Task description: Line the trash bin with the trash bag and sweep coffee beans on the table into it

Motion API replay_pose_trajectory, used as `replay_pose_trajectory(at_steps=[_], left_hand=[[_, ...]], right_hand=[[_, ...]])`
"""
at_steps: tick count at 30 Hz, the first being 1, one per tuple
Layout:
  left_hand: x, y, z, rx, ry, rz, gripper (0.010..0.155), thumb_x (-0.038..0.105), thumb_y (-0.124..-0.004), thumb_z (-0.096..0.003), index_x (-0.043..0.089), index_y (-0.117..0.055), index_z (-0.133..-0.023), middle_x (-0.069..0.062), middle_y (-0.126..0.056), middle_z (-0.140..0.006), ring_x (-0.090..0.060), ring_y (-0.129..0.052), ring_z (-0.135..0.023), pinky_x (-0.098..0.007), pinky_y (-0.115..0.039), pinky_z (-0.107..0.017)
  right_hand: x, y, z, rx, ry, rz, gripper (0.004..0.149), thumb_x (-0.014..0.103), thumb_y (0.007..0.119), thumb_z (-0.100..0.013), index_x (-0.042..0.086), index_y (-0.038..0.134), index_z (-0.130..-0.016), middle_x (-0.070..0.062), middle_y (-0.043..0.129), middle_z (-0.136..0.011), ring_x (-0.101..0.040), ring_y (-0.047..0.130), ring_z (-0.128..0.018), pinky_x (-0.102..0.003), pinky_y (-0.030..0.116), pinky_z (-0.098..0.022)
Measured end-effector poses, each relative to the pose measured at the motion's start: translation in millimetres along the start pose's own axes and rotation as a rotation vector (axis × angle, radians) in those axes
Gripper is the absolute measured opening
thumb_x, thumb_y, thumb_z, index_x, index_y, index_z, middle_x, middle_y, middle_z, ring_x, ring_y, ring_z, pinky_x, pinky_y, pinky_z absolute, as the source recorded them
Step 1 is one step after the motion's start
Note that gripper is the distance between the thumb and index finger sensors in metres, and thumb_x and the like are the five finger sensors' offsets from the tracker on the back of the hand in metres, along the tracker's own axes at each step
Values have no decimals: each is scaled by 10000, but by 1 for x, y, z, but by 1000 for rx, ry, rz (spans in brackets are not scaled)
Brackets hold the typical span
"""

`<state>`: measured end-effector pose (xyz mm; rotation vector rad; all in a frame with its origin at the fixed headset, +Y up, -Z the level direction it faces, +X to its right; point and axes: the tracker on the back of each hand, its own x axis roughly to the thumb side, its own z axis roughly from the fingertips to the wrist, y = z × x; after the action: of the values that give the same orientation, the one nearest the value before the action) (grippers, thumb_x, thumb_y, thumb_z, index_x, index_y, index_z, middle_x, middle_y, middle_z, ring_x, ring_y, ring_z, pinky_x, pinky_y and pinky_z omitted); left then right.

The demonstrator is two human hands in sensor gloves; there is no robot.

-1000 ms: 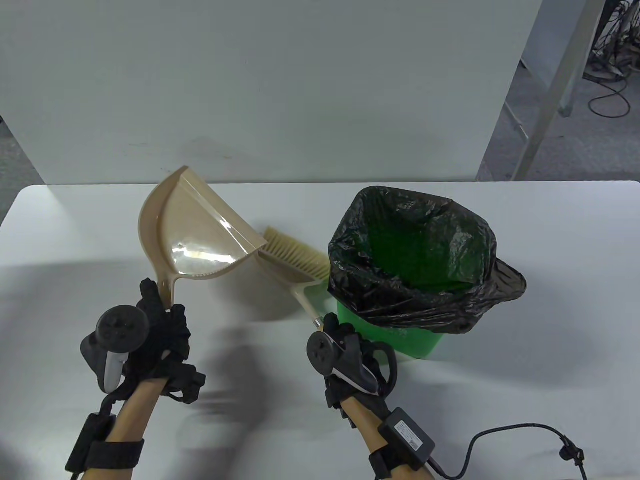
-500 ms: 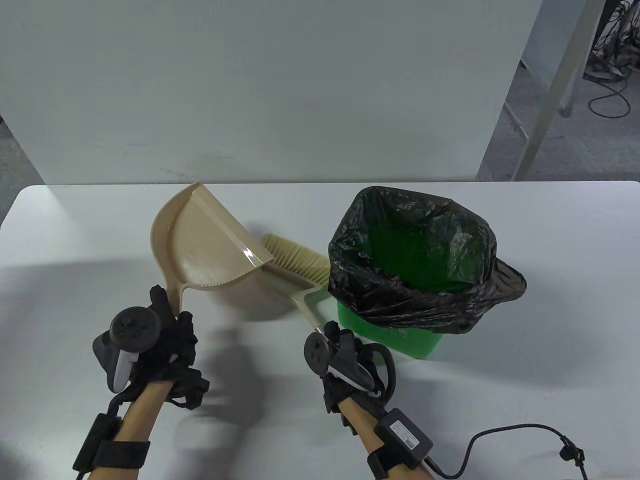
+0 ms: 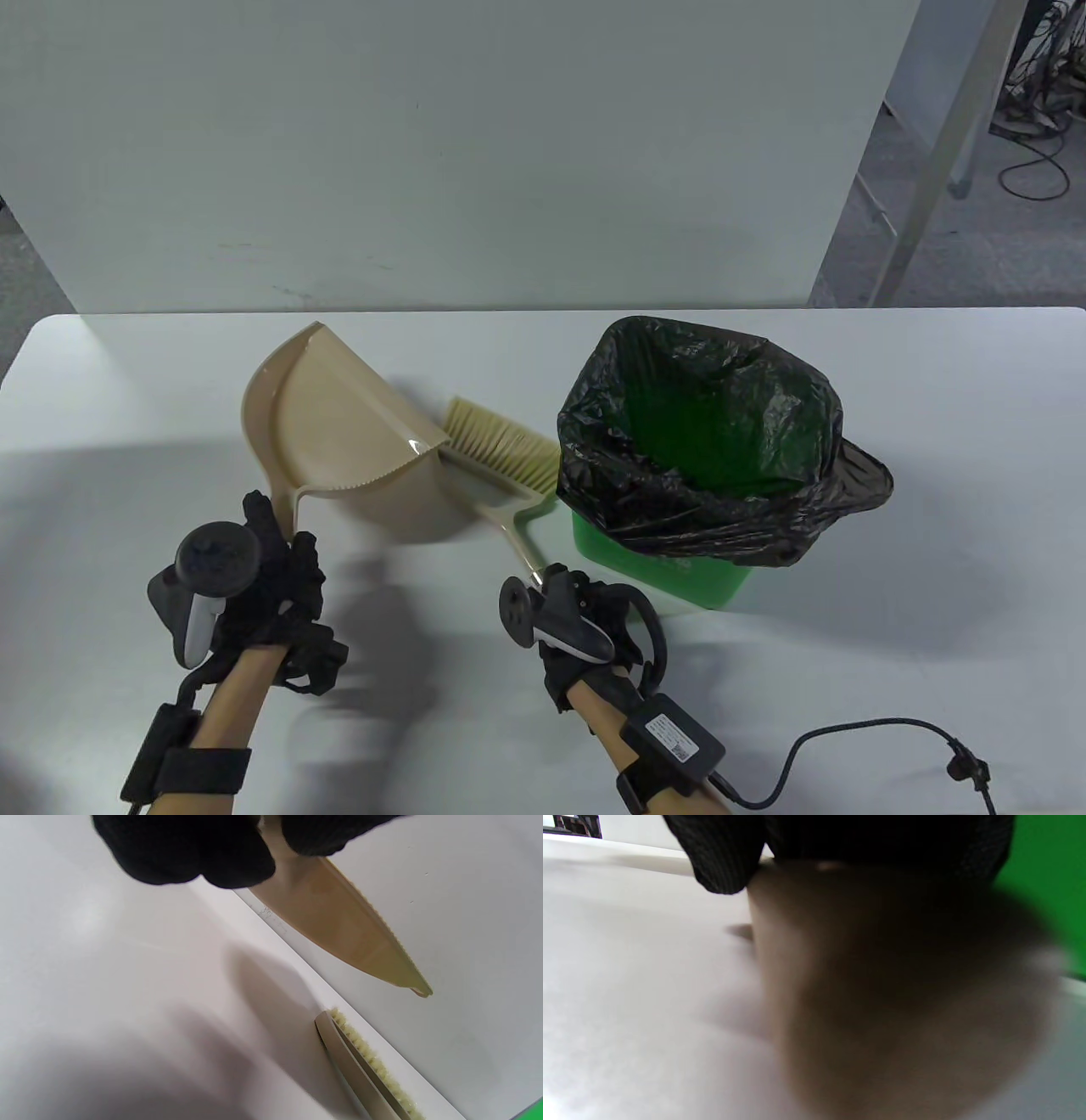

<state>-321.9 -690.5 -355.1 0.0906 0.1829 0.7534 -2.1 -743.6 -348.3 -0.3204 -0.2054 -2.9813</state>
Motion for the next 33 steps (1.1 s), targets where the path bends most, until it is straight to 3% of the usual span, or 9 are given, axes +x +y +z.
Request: replay_pose_trajectory(at_steps=[12, 17, 21, 25, 33], left_hand=[[-1, 1, -1, 9, -6, -11, 760, 230, -650, -631, -73, -164, -1130, -338, -430, -1125, -302, -862, -734, -572, -808, -543], [-2, 5, -2, 22, 0, -21, 760, 230, -650, -631, -72, -165, -1131, -338, -429, -1125, -305, -863, -734, -573, -807, -544], [-7, 4, -4, 17, 26, -66, 758, 221, -654, -630, -73, -168, -1133, -338, -430, -1126, -308, -862, -736, -578, -804, -545], [-14, 3, -7, -1, 65, -96, 758, 221, -652, -630, -72, -167, -1133, -338, -427, -1129, -313, -859, -740, -584, -799, -549], [-30, 1, -14, -42, 132, -152, 757, 217, -647, -631, -66, -157, -1134, -334, -410, -1137, -322, -845, -757, -599, -783, -566]], right_hand=[[-3, -4, 0, 22, 1, -23, 574, 326, 654, -617, 12, 536, -1083, -200, 795, -938, -375, 907, -703, -630, 748, -548], [-12, -41, 18, -158, -82, -207, 627, 367, 606, -627, 21, 450, -1126, -252, 693, -1060, -481, 807, -856, -701, 651, -606], [-12, -61, 37, -279, -175, -252, 676, 409, 582, -629, 30, 386, -1153, -303, 552, -1149, -582, 650, -958, -763, 548, -625], [-6, -66, 45, -297, -219, -206, 721, 446, 568, -625, 34, 328, -1165, -343, 377, -1199, -642, 484, -1006, -796, 463, -630], [-4, -61, 42, -259, -224, -202, 745, 461, 561, -620, 22, 303, -1164, -365, 314, -1201, -657, 413, -1012, -808, 427, -629]])
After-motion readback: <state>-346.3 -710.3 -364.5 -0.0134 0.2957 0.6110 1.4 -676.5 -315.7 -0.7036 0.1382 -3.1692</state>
